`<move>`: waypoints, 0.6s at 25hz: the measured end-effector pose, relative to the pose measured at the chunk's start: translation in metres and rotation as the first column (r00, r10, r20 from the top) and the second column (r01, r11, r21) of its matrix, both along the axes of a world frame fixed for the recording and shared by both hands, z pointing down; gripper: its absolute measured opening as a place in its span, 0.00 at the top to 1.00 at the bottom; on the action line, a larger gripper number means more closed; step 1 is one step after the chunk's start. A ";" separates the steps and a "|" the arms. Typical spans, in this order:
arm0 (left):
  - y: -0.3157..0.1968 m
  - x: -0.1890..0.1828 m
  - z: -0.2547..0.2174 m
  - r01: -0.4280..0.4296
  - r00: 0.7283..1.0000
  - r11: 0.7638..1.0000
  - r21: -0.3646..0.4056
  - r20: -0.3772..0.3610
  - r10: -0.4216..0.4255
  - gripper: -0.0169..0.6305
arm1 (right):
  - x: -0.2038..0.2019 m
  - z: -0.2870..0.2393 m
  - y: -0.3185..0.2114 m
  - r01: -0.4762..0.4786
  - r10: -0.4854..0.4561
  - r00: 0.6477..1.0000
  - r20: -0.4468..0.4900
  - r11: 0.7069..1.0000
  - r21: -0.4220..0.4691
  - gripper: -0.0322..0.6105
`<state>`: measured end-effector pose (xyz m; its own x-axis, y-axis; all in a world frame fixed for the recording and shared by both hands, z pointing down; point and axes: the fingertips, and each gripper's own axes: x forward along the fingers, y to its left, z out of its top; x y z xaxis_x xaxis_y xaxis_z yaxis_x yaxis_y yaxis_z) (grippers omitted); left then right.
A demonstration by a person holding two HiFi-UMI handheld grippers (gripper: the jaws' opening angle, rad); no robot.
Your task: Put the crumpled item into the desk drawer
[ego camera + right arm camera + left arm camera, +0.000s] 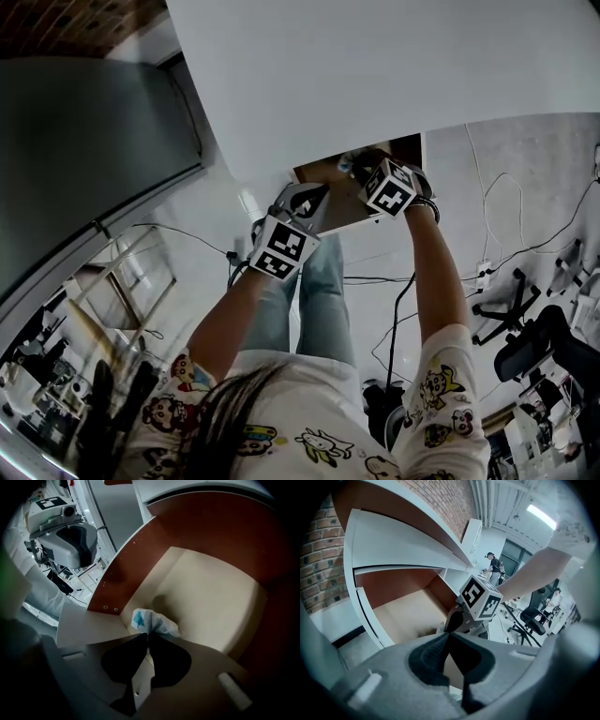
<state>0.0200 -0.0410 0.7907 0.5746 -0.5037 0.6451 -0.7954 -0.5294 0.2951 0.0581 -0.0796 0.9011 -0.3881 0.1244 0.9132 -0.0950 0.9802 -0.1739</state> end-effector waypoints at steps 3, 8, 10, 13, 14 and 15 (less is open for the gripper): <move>0.000 0.003 0.005 -0.002 1.000 1.000 -0.003 0.000 0.002 0.98 | 0.002 0.009 0.004 -0.002 0.001 1.000 -0.022 1.000 -0.027 0.88; -0.002 0.001 0.001 0.010 1.000 1.000 0.004 -0.002 -0.010 0.98 | -0.001 0.009 0.005 0.000 -0.001 1.000 -0.029 0.999 -0.044 0.81; -0.003 0.001 0.001 0.014 1.000 1.000 0.004 -0.002 -0.014 0.98 | 0.000 0.008 0.005 -0.005 0.004 1.000 -0.025 0.999 -0.043 0.80; -0.005 -0.001 -0.001 0.020 1.000 1.000 0.008 -0.002 -0.020 0.98 | 0.001 0.004 0.003 -0.018 0.017 1.000 -0.019 0.999 -0.044 0.80; -0.005 -0.002 -0.003 0.021 1.000 1.000 0.010 -0.001 -0.021 0.98 | 0.001 0.002 0.002 -0.021 0.020 1.000 -0.018 0.999 -0.045 0.79; -0.006 -0.003 -0.005 0.022 1.000 1.000 0.012 0.000 -0.022 0.98 | 0.001 0.000 0.002 -0.022 0.021 1.000 -0.017 0.999 -0.047 0.80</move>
